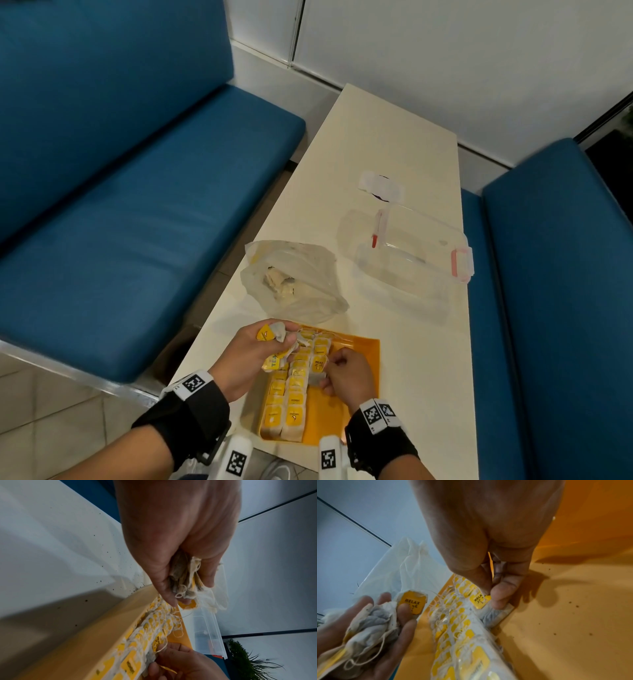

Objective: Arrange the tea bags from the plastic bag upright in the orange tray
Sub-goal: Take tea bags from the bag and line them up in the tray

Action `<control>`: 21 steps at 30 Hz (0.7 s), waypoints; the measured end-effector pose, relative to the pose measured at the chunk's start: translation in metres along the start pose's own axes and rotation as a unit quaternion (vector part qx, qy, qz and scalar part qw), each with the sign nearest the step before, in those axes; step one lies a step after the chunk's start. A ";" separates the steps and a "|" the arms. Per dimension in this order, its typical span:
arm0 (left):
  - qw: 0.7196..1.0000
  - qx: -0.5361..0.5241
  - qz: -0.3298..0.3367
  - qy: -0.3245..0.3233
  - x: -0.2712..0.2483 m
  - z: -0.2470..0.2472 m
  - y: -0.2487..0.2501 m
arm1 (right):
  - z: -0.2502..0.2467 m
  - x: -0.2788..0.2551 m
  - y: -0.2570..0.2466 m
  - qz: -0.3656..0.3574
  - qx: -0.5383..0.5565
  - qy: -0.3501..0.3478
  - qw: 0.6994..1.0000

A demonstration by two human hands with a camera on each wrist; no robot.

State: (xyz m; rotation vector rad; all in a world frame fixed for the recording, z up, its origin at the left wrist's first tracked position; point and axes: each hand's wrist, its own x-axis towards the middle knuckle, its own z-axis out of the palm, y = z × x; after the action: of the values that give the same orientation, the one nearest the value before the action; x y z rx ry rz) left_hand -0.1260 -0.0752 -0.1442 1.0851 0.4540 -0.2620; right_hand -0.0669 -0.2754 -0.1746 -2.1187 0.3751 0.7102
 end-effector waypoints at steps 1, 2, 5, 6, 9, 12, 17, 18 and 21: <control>1.000 0.001 0.001 0.000 0.000 0.000 0.000 | 0.001 0.000 0.000 -0.002 0.002 0.003 1.000; 1.000 0.001 0.001 0.000 0.000 0.001 0.001 | 0.001 0.000 0.000 -0.004 0.005 0.007 1.000; 1.000 -0.002 0.002 0.003 -0.002 0.002 0.002 | 0.003 -0.001 0.001 -0.008 0.014 0.016 1.000; 1.000 -0.004 0.002 0.004 -0.002 0.002 0.003 | 0.004 0.000 0.001 -0.009 0.016 0.018 1.000; 1.000 -0.010 -0.002 0.007 -0.003 0.004 0.004 | 0.005 0.001 0.000 -0.008 0.024 0.028 0.999; 1.000 -0.019 -0.009 0.008 -0.004 0.003 0.006 | 0.005 0.001 -0.001 -0.002 0.031 0.027 0.999; 0.994 -0.105 -0.037 0.000 -0.005 0.002 0.008 | -0.003 -0.008 -0.008 -0.046 -0.027 0.077 0.996; 0.989 -0.137 -0.045 -0.006 -0.005 0.002 0.009 | -0.006 -0.011 -0.010 -0.085 -0.036 0.090 0.992; 0.973 -0.221 -0.072 -0.011 -0.006 0.006 0.013 | -0.011 -0.027 -0.023 -0.198 0.032 0.034 0.979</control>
State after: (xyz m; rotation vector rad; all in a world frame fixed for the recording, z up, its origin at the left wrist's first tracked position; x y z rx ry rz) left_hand -0.1241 -0.0747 -0.1292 0.6139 0.5428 -0.2844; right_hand -0.0728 -0.2708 -0.1388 -2.0733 0.0074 0.3881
